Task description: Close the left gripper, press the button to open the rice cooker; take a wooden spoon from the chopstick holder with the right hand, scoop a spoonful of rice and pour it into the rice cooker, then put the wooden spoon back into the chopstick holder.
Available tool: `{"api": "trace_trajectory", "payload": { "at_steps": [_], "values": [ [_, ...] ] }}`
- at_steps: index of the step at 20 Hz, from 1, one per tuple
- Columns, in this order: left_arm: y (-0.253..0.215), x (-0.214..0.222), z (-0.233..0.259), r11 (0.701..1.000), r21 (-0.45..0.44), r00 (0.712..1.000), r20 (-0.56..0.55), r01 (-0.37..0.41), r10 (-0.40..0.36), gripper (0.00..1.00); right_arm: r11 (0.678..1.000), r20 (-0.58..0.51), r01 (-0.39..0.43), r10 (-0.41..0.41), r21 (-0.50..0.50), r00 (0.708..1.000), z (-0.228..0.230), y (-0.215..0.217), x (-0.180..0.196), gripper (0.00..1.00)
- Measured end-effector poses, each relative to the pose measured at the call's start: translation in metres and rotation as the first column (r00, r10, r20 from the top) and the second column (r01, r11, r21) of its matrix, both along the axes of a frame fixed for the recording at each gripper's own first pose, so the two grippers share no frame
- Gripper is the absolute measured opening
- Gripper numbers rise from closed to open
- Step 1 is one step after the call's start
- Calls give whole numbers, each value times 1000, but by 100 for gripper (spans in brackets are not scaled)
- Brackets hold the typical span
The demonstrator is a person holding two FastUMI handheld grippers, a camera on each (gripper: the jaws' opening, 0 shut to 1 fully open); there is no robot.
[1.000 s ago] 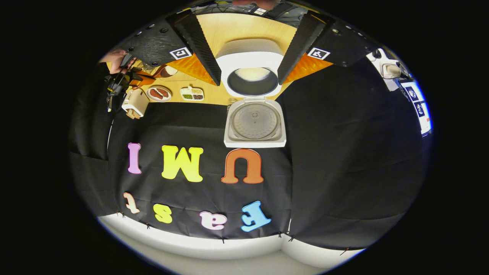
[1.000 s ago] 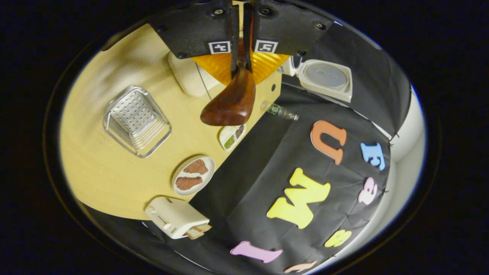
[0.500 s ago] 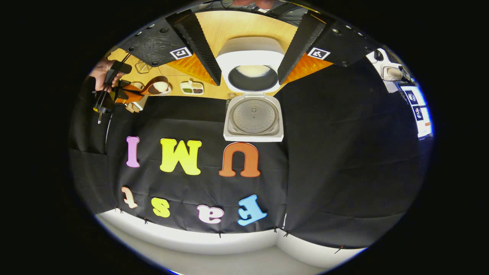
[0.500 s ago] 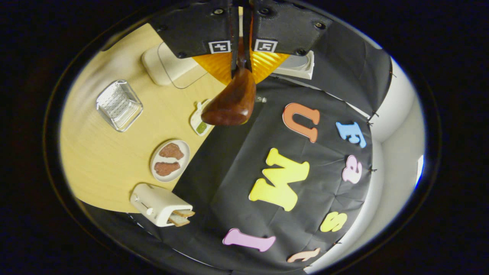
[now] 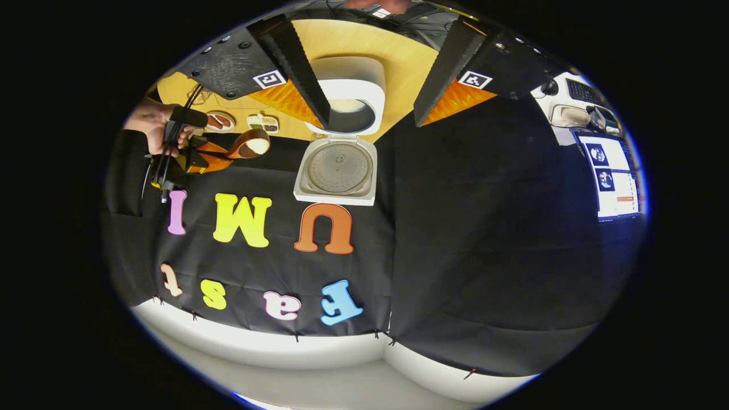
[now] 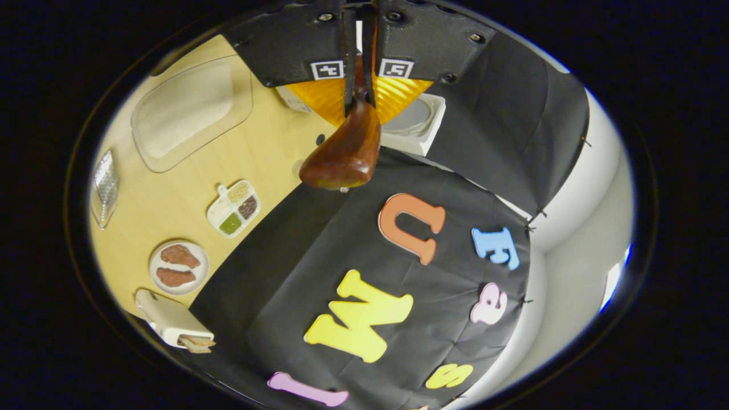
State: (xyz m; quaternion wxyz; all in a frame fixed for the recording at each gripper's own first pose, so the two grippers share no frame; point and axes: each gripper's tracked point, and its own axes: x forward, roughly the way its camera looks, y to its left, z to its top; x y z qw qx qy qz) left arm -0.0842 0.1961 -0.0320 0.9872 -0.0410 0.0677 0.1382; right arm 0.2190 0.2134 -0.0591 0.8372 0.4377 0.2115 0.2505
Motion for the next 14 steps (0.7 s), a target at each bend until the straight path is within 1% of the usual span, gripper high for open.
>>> {"api": "trace_trajectory", "payload": {
  "at_steps": [3,5,7,10,14],
  "values": [
    [14,-14,-3,1000,-11,1000,8,-11,11,94,998,4,-31,31,-52,1000,-12,46,10,9],
    [16,-20,-9,1000,-21,1000,-7,10,-10,94,995,-2,-45,45,-91,999,-24,71,16,9],
    [23,-22,-10,1000,-12,1000,-8,15,-15,94,988,10,-57,59,-140,998,-31,94,22,9],
    [28,-25,-11,1000,-28,1000,-1,11,-11,94,959,40,-56,70,-278,997,-51,114,33,8],
    [33,-26,-15,999,-45,1000,-2,-7,7,94,928,63,-55,84,-369,994,-63,135,40,9]
  ]
}}
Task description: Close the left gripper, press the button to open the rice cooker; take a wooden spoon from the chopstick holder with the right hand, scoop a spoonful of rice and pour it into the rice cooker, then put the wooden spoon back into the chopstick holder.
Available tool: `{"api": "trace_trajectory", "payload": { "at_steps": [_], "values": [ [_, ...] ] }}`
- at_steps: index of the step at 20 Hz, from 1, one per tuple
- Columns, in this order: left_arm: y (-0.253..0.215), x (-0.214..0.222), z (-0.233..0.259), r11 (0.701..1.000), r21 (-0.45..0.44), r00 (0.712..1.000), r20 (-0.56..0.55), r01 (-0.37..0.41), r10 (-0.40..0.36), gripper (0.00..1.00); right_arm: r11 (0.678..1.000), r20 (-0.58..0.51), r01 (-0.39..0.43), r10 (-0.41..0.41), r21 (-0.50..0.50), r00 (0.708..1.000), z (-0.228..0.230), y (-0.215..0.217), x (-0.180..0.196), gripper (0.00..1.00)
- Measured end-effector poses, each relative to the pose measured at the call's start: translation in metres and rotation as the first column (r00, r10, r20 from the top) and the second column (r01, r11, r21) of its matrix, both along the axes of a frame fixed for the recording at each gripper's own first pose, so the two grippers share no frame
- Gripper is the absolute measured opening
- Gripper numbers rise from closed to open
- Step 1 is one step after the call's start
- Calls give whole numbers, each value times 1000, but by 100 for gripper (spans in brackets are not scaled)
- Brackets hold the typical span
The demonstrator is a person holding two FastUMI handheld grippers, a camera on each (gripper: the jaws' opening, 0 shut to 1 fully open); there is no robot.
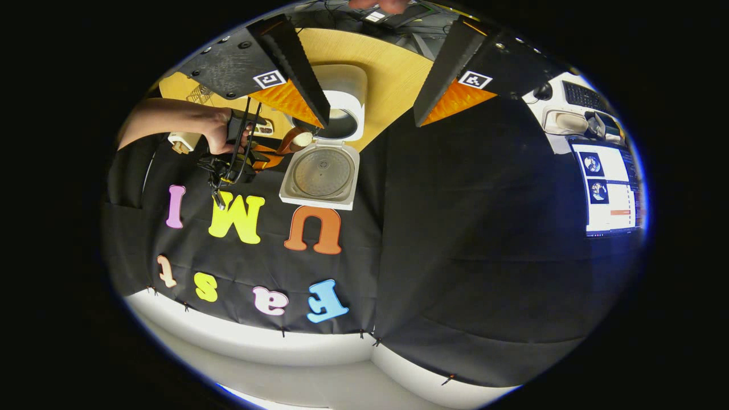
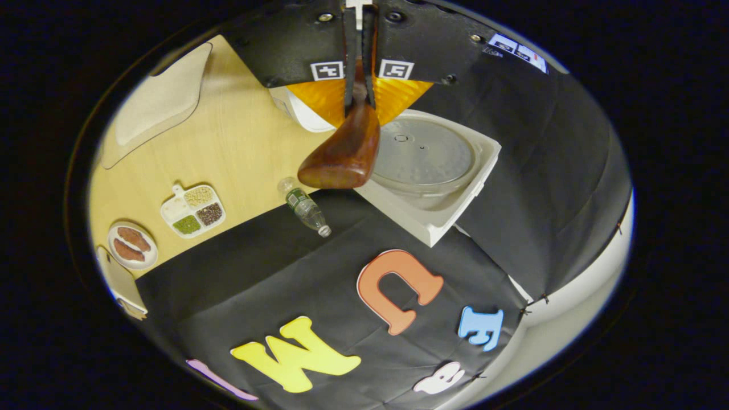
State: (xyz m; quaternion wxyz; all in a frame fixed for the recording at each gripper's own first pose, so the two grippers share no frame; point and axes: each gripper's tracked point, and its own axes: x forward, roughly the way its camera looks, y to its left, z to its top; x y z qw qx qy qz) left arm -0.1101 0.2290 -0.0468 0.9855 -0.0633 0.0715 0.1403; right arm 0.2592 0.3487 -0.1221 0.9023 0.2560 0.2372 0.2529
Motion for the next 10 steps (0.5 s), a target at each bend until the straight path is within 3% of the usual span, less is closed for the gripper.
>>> {"api": "trace_trajectory", "payload": {
  "at_steps": [5,10],
  "values": [
    [5,-1,-6,1000,-15,1000,-3,-28,28,94,980,82,-21,38,-199,996,-6,11,4,9],
    [9,-6,-8,998,-39,999,4,-44,44,94,930,174,-22,92,-366,980,4,19,8,9]
  ]
}}
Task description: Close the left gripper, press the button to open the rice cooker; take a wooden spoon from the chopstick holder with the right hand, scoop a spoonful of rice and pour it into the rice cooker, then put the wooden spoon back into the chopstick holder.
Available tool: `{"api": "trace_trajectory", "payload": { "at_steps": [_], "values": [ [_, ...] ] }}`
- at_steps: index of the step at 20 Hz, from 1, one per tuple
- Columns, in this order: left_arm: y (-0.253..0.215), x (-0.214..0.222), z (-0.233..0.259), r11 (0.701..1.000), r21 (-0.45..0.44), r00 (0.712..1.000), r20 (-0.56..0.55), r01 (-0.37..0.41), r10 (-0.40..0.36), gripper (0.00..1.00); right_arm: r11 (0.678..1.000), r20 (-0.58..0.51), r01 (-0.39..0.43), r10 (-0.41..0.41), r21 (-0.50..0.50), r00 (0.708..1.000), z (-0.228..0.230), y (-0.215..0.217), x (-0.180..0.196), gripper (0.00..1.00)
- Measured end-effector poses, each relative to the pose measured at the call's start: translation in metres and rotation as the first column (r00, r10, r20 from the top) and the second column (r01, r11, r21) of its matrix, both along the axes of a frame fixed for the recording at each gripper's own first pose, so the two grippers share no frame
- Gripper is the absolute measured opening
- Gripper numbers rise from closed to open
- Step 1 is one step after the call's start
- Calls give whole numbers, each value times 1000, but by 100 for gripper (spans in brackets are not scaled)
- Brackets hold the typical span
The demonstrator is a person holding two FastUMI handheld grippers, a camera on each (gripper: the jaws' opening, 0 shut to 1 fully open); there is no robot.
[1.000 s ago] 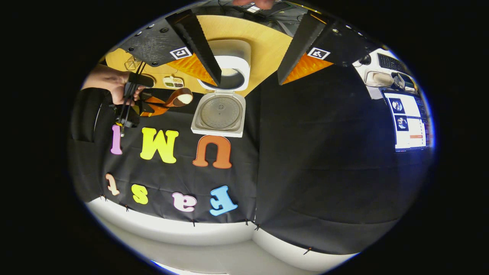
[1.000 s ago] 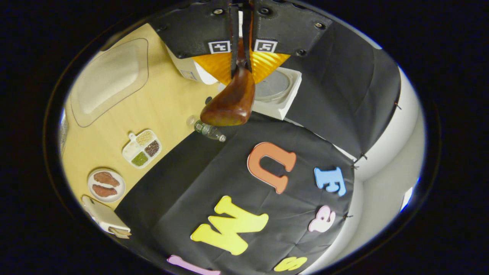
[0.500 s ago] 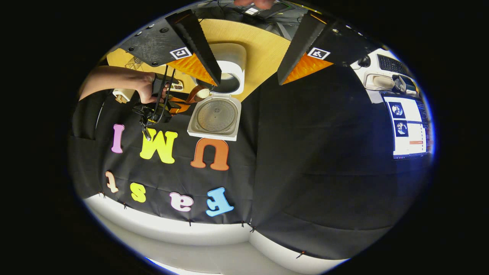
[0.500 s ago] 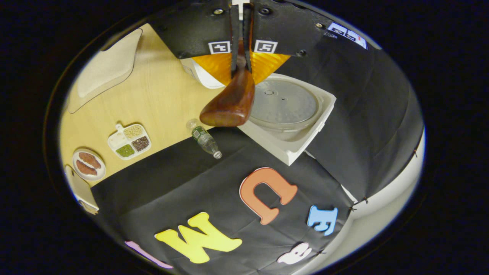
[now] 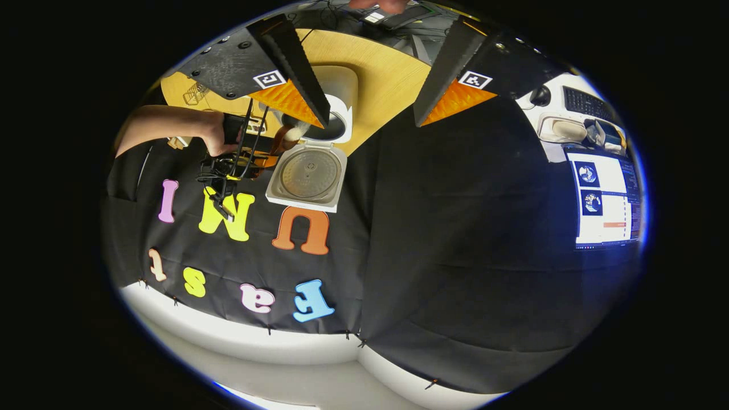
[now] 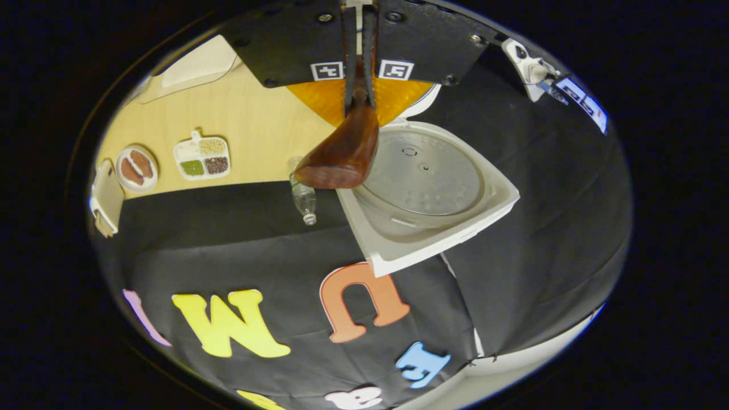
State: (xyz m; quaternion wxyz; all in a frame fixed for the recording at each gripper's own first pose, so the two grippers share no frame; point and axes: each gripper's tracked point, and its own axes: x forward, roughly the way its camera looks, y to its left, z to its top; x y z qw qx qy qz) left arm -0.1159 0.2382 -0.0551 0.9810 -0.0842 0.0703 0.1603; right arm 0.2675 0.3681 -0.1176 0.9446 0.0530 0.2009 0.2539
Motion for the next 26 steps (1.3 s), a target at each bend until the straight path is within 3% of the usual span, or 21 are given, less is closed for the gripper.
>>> {"api": "trace_trajectory", "payload": {
  "at_steps": [4,8,20,23,26],
  "values": [
    [10,-15,-1,1000,-2,1000,7,-11,11,94,987,98,-58,73,-149,993,10,16,-5,9],
    [8,-13,-3,1000,-9,1000,7,-17,18,94,945,199,-104,172,-310,965,17,30,-13,9],
    [-1,-13,-2,1000,2,999,27,-22,22,94,832,329,-120,341,-541,881,32,46,-24,9],
    [-5,-11,0,1000,6,1000,29,-10,9,94,833,327,-140,357,-535,875,31,47,-30,9],
    [-11,-10,1,1000,14,1000,20,3,-3,94,868,308,-161,332,-469,892,36,45,-34,9]
  ]
}}
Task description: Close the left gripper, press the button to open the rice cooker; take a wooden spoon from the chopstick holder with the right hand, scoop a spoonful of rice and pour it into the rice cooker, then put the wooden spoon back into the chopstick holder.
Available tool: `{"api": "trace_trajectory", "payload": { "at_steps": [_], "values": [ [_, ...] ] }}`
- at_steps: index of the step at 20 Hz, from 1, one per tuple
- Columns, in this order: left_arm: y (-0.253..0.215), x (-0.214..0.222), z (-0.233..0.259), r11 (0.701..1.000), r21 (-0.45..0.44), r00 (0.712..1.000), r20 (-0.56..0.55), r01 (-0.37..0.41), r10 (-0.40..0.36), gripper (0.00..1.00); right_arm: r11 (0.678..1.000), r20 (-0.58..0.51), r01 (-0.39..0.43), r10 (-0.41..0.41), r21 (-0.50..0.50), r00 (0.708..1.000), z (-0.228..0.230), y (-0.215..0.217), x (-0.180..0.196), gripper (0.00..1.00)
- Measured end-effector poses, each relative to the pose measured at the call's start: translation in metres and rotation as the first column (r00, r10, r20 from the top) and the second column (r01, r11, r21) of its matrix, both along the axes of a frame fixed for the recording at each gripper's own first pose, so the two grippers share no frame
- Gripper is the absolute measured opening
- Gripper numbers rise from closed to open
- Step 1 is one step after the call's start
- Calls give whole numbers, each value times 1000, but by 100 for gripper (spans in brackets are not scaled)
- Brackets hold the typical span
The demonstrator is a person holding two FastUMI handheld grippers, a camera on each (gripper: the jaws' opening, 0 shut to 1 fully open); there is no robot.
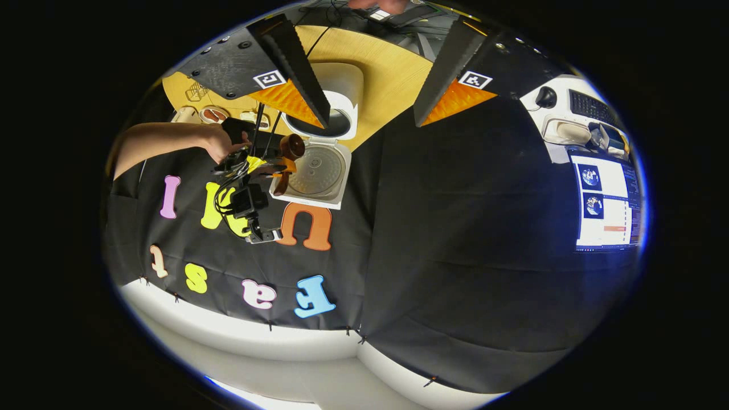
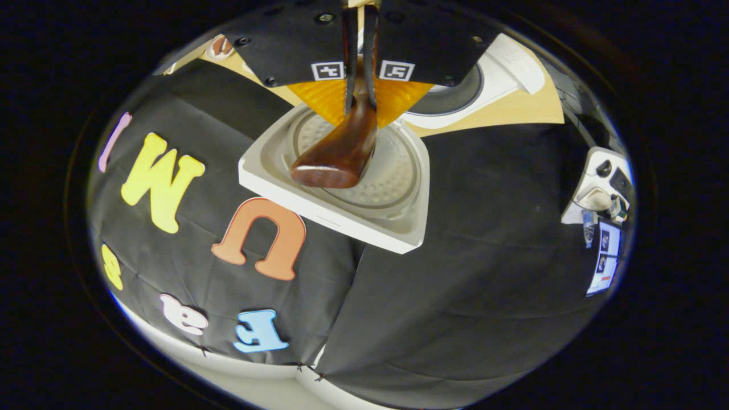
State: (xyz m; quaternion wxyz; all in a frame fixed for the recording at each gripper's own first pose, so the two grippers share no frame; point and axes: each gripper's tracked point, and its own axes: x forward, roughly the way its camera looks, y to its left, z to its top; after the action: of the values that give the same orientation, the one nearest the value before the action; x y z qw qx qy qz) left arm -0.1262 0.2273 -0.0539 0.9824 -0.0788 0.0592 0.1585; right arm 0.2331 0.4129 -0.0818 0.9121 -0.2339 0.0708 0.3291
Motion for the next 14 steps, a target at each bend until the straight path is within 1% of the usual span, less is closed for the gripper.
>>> {"api": "trace_trajectory", "payload": {
  "at_steps": [2,5,7,10,14],
  "values": [
    [-3,2,2,1000,8,1000,-6,9,-9,94,998,-47,14,-11,58,999,4,-1,0,9],
    [-13,9,6,999,11,999,-11,33,-33,94,990,-81,39,-28,137,996,21,-15,-8,9],
    [-23,15,10,998,27,998,-16,53,-53,94,981,-105,57,-37,185,994,32,-44,-19,9],
    [-37,26,15,995,39,996,-10,87,-87,94,963,-136,102,-70,249,988,47,-86,-24,9],
    [-65,43,23,992,41,993,3,121,-121,94,923,-185,191,-135,335,973,67,-162,-33,9]
  ]
}}
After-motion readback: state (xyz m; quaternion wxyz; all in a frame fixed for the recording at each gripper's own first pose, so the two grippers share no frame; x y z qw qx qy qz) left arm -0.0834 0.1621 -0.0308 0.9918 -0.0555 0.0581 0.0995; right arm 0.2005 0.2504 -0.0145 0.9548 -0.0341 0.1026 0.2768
